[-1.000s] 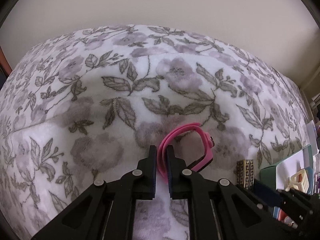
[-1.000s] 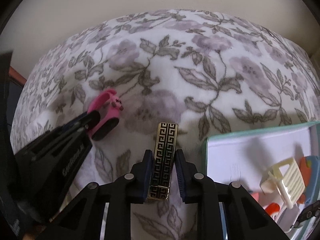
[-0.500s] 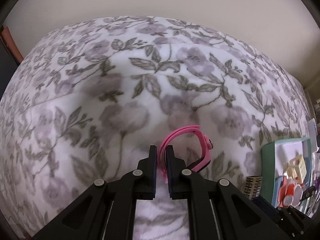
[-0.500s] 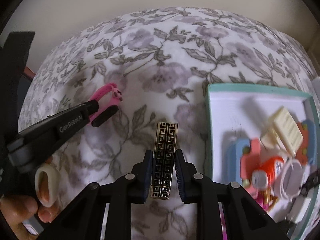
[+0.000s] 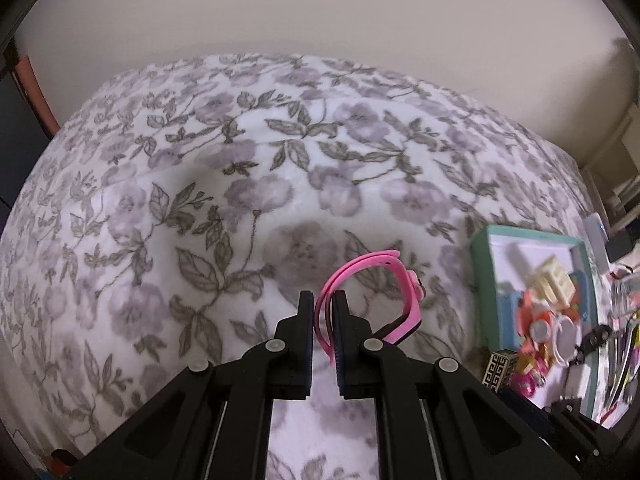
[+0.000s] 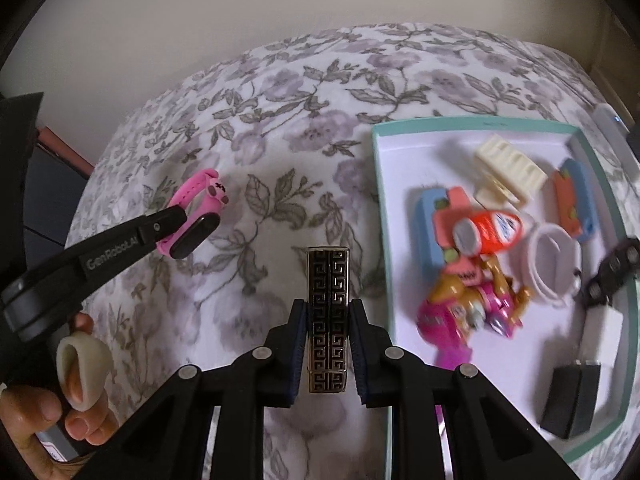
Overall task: Organize rigid objects
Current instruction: 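Carry the band with the left tool while the right tool carries the bar into the tray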
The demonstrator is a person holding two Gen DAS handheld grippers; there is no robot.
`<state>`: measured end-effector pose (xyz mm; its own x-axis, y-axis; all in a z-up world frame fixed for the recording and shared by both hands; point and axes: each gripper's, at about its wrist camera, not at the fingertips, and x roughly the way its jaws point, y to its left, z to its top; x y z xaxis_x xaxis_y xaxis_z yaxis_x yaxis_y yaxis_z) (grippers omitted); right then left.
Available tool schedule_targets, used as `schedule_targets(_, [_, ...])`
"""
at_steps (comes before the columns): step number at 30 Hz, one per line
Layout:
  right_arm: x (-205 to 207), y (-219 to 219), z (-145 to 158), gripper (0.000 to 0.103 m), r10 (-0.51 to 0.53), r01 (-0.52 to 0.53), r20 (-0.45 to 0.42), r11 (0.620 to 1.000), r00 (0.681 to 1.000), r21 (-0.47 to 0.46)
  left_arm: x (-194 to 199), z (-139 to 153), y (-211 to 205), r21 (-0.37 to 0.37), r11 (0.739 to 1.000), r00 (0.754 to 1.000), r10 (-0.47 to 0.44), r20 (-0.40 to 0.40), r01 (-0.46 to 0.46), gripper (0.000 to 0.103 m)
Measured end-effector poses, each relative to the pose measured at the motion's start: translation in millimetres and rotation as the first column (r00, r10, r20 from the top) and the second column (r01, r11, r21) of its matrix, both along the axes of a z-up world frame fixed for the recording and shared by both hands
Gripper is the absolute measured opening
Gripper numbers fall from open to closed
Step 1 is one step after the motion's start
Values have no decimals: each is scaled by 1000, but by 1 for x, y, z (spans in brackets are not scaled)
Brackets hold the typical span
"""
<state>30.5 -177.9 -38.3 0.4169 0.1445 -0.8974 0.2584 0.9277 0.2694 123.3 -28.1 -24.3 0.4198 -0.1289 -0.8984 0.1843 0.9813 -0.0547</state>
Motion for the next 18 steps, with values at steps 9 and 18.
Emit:
schedule_targets(9, [-42, -27, 10, 22, -65, 63, 42, 997, 997, 35, -46, 12, -32, 34, 995, 994, -94, 53, 92, 9])
schedule_targets(18, [-76, -56, 18, 22, -120, 120, 54, 993, 991, 1, -80, 10, -73, 73, 979, 978, -198, 66, 193, 9])
